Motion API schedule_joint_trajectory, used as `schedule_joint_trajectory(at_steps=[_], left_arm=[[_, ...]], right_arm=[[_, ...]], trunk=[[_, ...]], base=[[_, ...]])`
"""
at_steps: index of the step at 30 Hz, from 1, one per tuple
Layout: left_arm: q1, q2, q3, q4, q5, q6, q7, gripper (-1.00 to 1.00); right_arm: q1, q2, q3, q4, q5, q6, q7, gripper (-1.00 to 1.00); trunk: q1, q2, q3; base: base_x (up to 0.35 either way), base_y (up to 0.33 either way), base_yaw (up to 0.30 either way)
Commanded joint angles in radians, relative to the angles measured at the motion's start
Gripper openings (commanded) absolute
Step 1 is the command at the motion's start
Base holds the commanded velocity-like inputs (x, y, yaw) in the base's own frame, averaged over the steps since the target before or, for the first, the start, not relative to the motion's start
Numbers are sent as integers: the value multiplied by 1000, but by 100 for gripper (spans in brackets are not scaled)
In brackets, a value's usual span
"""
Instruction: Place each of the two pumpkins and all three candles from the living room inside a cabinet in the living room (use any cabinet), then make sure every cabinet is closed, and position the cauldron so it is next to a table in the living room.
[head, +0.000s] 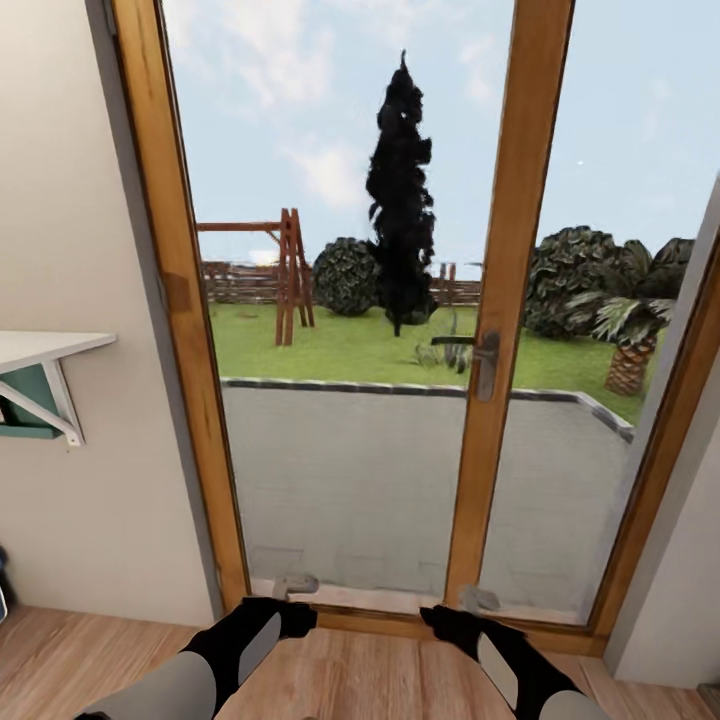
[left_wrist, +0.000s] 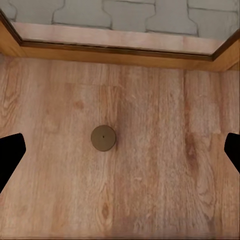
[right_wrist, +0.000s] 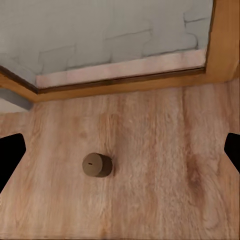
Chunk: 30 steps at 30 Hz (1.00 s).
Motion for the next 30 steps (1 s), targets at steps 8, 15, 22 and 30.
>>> schedule_joint_trajectory(at_steps=[8, 15, 22, 30], left_arm=[[-1, 2, -7, -2, 14, 43, 6, 100], [-1, 2, -7, -2, 15, 41, 1, 100], [-1, 2, -8, -2, 15, 47, 0, 100], [-1, 2, -5, -2, 16, 51, -3, 100]], right_arm=[[6, -12, 255, -33, -6, 15, 379, 100], [74, -30, 267, -293, -7, 141, 608, 100], [247, -106, 260, -852, -8, 431, 634, 100], [283, -157, 258, -1000, -15, 476, 638, 100]], trunk=[[0, -1, -1], [0, -1, -1], [0, -1, -1], [0, -1, -1]], base=[[9, 0, 0], [0, 0, 0], [0, 0, 0], [0, 0, 0]])
